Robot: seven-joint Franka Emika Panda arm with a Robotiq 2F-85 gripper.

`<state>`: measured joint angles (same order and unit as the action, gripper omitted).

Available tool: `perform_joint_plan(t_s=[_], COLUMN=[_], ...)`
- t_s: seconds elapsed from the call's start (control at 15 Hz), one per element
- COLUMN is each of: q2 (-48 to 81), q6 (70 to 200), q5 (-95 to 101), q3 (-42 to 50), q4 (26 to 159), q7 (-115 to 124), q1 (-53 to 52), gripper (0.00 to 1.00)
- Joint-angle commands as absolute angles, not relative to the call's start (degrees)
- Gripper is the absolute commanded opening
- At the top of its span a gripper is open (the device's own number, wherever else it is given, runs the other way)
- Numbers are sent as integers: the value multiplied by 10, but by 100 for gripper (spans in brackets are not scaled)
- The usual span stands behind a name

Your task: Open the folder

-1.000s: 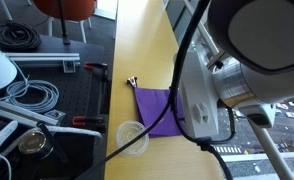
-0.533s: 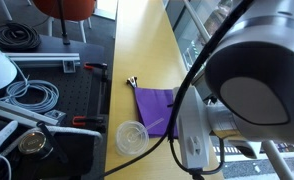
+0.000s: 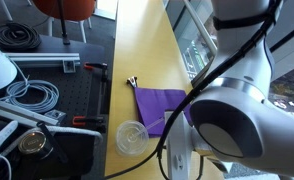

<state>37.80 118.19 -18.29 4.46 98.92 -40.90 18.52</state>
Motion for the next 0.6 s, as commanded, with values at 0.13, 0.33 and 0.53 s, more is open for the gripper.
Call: perform_joint_plan(t_s=[0.13,0.33,0.53], q2=[443,460,466], q6=[1168,1166,1165], q5=[-187,-191,-194], q3=[9,-6,-18], q4=[937,926,926], q7=[-409,-410,-411], q1=[212,216,218], gripper=[100,100,100])
